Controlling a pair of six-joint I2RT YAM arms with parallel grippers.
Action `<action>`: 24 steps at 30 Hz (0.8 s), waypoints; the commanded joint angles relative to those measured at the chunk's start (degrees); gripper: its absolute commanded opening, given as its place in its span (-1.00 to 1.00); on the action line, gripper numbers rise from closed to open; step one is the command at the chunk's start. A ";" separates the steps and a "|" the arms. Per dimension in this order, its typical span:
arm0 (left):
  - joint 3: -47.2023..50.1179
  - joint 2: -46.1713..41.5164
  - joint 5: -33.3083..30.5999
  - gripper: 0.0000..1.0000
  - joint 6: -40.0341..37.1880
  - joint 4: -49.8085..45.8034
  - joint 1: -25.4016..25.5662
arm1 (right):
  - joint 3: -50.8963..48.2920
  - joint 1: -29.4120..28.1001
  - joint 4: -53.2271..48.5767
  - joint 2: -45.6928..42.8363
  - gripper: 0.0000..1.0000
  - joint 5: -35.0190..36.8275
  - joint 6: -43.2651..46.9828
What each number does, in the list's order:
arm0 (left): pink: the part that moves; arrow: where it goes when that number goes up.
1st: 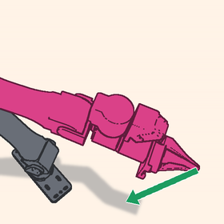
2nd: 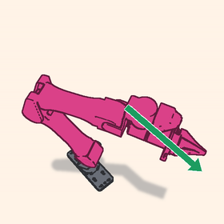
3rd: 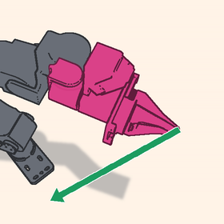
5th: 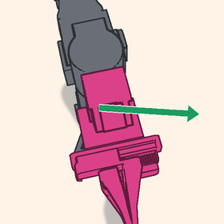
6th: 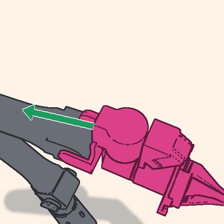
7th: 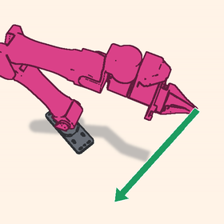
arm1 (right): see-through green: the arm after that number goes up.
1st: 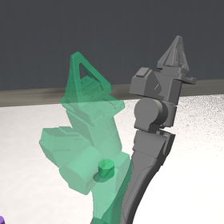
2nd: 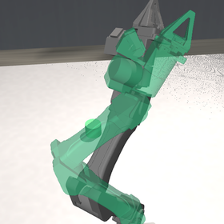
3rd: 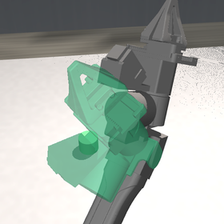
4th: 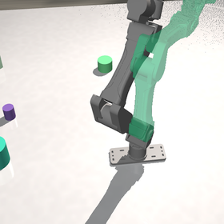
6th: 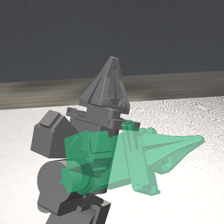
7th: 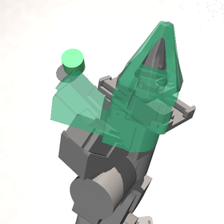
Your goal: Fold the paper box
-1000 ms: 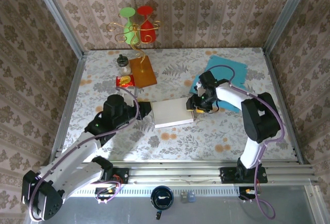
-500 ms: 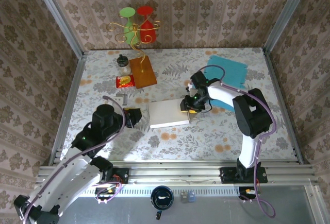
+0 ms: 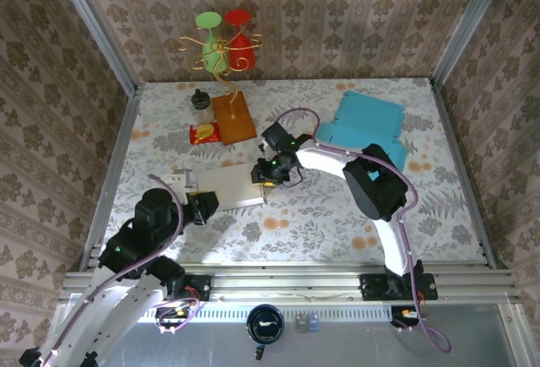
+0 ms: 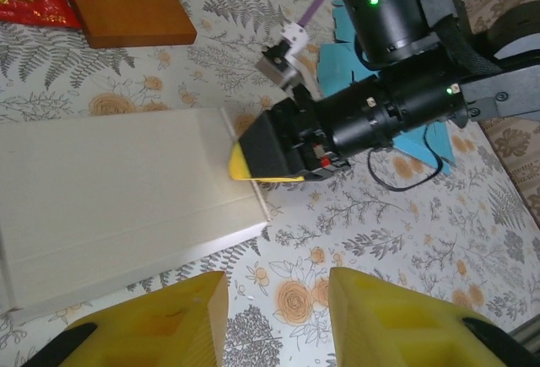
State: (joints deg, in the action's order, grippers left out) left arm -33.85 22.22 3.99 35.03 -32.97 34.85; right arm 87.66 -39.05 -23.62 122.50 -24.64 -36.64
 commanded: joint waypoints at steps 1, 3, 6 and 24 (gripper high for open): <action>-2.39 -1.63 -0.48 -0.27 0.92 -4.42 0.39 | 3.79 -1.98 0.29 3.83 -0.31 1.79 -2.78; -2.71 -2.17 -0.02 -0.27 0.92 -4.91 0.38 | 6.47 -3.09 0.34 5.68 -0.31 1.69 -3.59; -2.67 -2.35 1.07 -0.27 0.87 -4.82 0.39 | 10.13 -4.76 0.32 8.36 -0.31 1.29 -4.86; -0.90 3.05 3.98 -0.21 -1.14 4.71 0.04 | 7.28 -4.70 3.47 -0.93 -0.07 3.38 -8.52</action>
State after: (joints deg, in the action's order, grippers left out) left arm -35.22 22.46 5.98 34.70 -33.95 34.83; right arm 98.17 -45.60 -20.97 129.67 -23.59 -44.23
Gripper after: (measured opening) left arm 0.394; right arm 0.459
